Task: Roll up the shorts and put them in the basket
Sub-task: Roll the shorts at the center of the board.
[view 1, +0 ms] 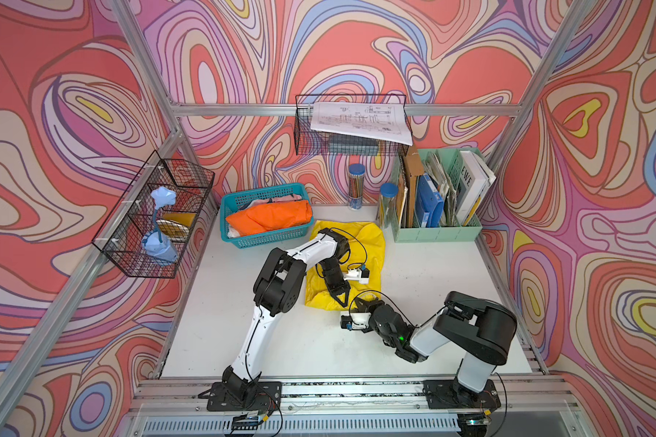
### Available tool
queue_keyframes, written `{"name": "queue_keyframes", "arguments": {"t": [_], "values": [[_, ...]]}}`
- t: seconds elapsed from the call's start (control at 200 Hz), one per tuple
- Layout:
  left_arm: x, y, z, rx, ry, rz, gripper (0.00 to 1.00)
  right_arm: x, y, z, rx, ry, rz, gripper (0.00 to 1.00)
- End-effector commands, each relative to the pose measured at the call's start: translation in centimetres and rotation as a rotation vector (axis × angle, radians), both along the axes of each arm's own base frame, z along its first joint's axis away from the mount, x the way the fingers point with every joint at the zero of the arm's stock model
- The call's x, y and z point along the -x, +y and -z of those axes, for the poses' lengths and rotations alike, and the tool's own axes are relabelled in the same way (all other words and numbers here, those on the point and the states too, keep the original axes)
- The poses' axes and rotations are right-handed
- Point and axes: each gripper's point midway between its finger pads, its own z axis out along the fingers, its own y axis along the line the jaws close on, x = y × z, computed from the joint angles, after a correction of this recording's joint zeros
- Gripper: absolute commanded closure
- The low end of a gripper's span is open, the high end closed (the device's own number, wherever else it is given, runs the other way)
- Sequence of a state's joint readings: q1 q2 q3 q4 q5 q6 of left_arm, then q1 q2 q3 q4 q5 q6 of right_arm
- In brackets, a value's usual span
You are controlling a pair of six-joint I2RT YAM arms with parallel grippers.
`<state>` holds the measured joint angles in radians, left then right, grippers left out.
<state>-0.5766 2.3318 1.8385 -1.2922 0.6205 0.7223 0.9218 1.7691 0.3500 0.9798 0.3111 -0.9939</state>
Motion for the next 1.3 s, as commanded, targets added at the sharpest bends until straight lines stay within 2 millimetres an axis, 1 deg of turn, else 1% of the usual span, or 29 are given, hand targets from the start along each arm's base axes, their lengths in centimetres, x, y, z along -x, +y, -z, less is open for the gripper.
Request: {"name": "queue_keyframes", "arguments": {"t": [0.0, 0.03, 0.055, 0.08, 0.1, 0.11, 0.115, 0.12, 0.125, 0.135, 0.14, 0.145, 0.155, 0.22, 0.31, 0.345, 0.376, 0.451, 0.566, 0.641, 0.716, 0.811, 0.911, 0.981, 1.036, 1.061, 1.081, 1.162, 1.297], "values": [[2.1, 1.2, -0.8, -0.042, 0.035, 0.050, 1.00, 0.2, -2.4, 2.1, 0.057, 0.117, 0.049, 1.00], [1.9, 1.3, -0.8, -0.050, 0.021, 0.051, 1.00, 0.4, -2.2, 1.9, 0.049, 0.133, 0.040, 1.00], [1.8, 1.4, -0.8, -0.057, 0.006, 0.052, 0.96, 0.7, -2.0, 1.7, 0.039, 0.157, 0.029, 1.00], [1.6, 1.5, -0.7, -0.061, -0.014, 0.055, 0.89, 1.1, -1.9, 1.7, 0.033, 0.192, 0.018, 1.00], [1.4, 1.4, -0.8, -0.058, -0.030, 0.056, 0.80, 1.4, -1.8, 1.5, 0.024, 0.218, 0.011, 1.00], [1.3, 1.4, -1.0, -0.053, -0.039, 0.055, 0.72, 1.5, -1.7, 1.4, 0.016, 0.233, 0.007, 1.00], [1.2, 1.4, -1.0, -0.051, -0.044, 0.055, 0.66, 1.5, -1.6, 1.3, 0.011, 0.239, 0.004, 1.00], [1.3, 1.3, -1.1, -0.049, -0.046, 0.055, 0.57, 1.7, -1.6, 1.3, 0.010, 0.249, 0.001, 1.00], [1.2, 1.3, -1.2, -0.046, -0.051, 0.055, 0.45, 1.7, -1.6, 1.3, 0.005, 0.257, -0.001, 1.00], [1.1, 1.3, -1.3, -0.040, -0.060, 0.055, 0.16, 1.8, -1.5, 1.0, -0.008, 0.270, -0.003, 1.00], [1.1, 1.3, -1.4, -0.037, -0.065, 0.054, 0.09, 2.0, -1.5, 1.0, -0.011, 0.281, -0.007, 1.00], [1.0, 1.2, -1.4, -0.034, -0.070, 0.054, 0.05, 2.0, -1.5, 1.0, -0.015, 0.291, -0.009, 1.00], [1.0, 1.2, -1.6, -0.028, -0.081, 0.054, 0.02, 2.1, -1.4, 0.7, -0.029, 0.305, -0.010, 1.00], [0.4, 0.7, -3.1, 0.029, -0.160, 0.050, 0.01, 2.8, -1.4, -0.4, -0.100, 0.407, -0.022, 1.00], [-0.2, 0.2, -6.0, 0.119, -0.286, 0.044, 0.01, 3.2, -1.8, -1.9, -0.165, 0.441, -0.027, 1.00], [-0.5, 0.1, -7.0, 0.147, -0.336, 0.041, 0.01, 3.4, -2.0, -2.1, -0.176, 0.468, -0.027, 1.00], [-0.7, 0.1, -8.2, 0.176, -0.387, 0.038, 0.01, 3.5, -2.1, -2.3, -0.180, 0.494, -0.027, 1.00], [-1.0, 0.3, -10.5, 0.217, -0.463, -0.004, 0.02, 3.7, -2.6, -2.1, -0.187, 0.556, -0.021, 1.00], [-1.4, 1.8, -14.0, 0.265, -0.584, -0.076, 0.01, 3.8, -3.0, -1.6, -0.231, 0.685, -0.020, 1.00], [-1.7, 3.3, -15.4, 0.264, -0.663, -0.137, 0.02, 3.7, -3.1, -1.5, -0.241, 0.767, -0.016, 1.00], [-1.8, 4.7, -16.6, 0.246, -0.761, -0.169, 0.01, 3.0, -3.2, -2.0, -0.275, 0.857, 0.006, 1.00], [-0.8, 5.3, -18.4, 0.285, -0.826, -0.168, 0.01, 1.8, -3.0, -3.2, -0.319, 1.002, 0.028, 1.00], [0.0, 5.4, -20.2, 0.347, -0.887, -0.172, 0.02, 1.0, -2.4, -3.7, -0.318, 1.173, 0.080, 1.00], [0.4, 5.5, -20.8, 0.378, -0.928, -0.162, 0.01, 0.8, -2.0, -3.5, -0.312, 1.304, 0.127, 1.00], [0.7, 5.4, -20.7, 0.390, -0.949, -0.151, 0.01, 0.7, -1.6, -3.2, -0.321, 1.398, 0.162, 1.00], [0.8, 5.3, -20.6, 0.394, -0.953, -0.147, 0.01, 0.8, -1.3, -3.5, -0.332, 1.426, 0.162, 1.00], [1.0, 5.3, -20.5, 0.395, -0.955, -0.142, 0.01, 1.0, -1.3, -2.7, -0.326, 1.470, 0.174, 1.00], [1.7, 5.1, -19.3, 0.376, -0.949, -0.101, 0.01, 1.2, -1.0, -2.0, -0.347, 1.532, 0.207, 1.00], [2.9, 4.6, -16.2, 0.284, -0.941, 0.001, 0.01, 1.4, -1.2, -1.4, -0.385, 1.606, 0.249, 1.00]]}}
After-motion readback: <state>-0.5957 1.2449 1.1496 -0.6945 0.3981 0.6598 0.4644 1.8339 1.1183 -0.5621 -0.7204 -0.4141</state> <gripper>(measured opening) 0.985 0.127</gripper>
